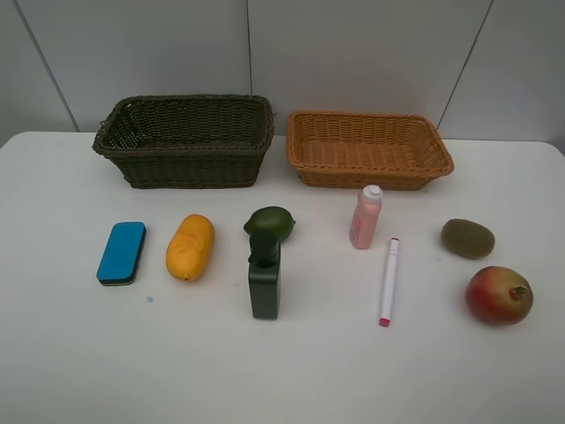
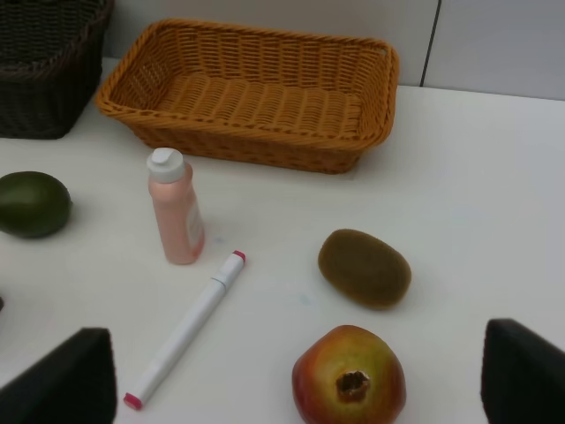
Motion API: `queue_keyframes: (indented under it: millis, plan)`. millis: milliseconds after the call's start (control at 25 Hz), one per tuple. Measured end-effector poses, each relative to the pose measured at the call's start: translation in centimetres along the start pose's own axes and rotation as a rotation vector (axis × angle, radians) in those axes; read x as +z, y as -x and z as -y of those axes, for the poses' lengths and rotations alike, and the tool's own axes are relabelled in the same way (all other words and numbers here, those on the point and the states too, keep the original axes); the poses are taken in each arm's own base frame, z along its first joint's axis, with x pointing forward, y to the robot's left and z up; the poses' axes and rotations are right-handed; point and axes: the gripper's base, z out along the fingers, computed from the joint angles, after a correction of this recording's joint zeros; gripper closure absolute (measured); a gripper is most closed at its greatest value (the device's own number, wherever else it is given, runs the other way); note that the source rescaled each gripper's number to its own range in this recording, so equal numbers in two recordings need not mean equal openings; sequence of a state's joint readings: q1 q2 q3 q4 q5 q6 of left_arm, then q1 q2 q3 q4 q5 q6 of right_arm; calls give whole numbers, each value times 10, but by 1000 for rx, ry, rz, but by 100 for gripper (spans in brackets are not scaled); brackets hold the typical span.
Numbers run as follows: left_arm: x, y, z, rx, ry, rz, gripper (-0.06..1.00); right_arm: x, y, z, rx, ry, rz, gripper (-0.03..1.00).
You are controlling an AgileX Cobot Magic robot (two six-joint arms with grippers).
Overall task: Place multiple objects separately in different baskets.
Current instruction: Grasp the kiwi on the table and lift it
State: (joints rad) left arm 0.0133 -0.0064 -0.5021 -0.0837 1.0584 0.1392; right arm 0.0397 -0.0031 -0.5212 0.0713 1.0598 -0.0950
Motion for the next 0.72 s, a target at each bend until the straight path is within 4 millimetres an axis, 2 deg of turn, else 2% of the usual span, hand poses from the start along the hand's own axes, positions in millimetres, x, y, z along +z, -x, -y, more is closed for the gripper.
queue_keyframes:
  millis: [720]
  plan:
    - [0,0,0,0,0,0,-6,0,0,0,0,0,0,-3]
